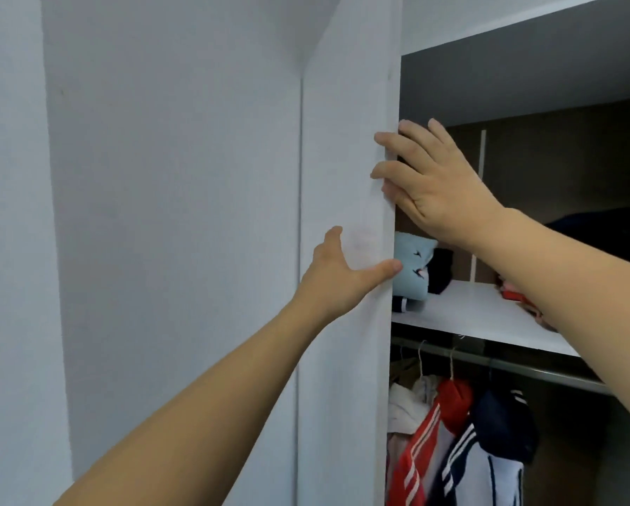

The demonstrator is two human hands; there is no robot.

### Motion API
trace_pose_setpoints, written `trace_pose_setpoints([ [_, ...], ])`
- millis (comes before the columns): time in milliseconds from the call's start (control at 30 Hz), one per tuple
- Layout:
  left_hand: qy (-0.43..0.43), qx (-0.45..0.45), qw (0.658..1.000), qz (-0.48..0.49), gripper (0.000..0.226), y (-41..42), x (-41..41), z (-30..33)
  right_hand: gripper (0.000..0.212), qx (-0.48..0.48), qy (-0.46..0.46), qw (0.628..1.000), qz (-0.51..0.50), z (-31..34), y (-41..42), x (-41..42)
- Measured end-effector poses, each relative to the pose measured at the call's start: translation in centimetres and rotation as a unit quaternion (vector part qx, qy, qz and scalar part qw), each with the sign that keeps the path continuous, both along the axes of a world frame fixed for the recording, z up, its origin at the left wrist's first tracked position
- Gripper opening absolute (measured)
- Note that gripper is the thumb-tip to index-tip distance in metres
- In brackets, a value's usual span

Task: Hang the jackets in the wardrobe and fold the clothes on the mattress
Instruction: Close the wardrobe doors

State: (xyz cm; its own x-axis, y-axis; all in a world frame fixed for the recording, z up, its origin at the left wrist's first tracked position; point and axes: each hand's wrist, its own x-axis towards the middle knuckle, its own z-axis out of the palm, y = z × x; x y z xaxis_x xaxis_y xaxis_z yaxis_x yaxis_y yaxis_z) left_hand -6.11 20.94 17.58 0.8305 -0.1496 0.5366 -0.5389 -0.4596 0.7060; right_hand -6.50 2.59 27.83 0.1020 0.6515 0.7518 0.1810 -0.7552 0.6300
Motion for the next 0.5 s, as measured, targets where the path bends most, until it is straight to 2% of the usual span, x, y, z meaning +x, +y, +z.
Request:
trace_pose_setpoints([
  [100, 0.038, 0.015, 0.999, -0.001, 0.127, -5.7, 2.3, 0.0, 0.042, 0.016, 0.019, 0.995, -0.096, -0.8, -4.8, -0.5],
  [267, 0.082, -0.013, 0.996, 0.009, 0.126, -13.7, 5.9, -0.8, 0.051, 0.005, 0.026, 0.968, -0.25, -0.7, -9.9, 0.3],
  [500, 0.074, 0.0, 0.996, 0.049, 0.131, -18.7, 9.4, -1.0, 0.056, 0.031, 0.032, 0.945, -0.324, -1.3, -13.7, 3.5],
])
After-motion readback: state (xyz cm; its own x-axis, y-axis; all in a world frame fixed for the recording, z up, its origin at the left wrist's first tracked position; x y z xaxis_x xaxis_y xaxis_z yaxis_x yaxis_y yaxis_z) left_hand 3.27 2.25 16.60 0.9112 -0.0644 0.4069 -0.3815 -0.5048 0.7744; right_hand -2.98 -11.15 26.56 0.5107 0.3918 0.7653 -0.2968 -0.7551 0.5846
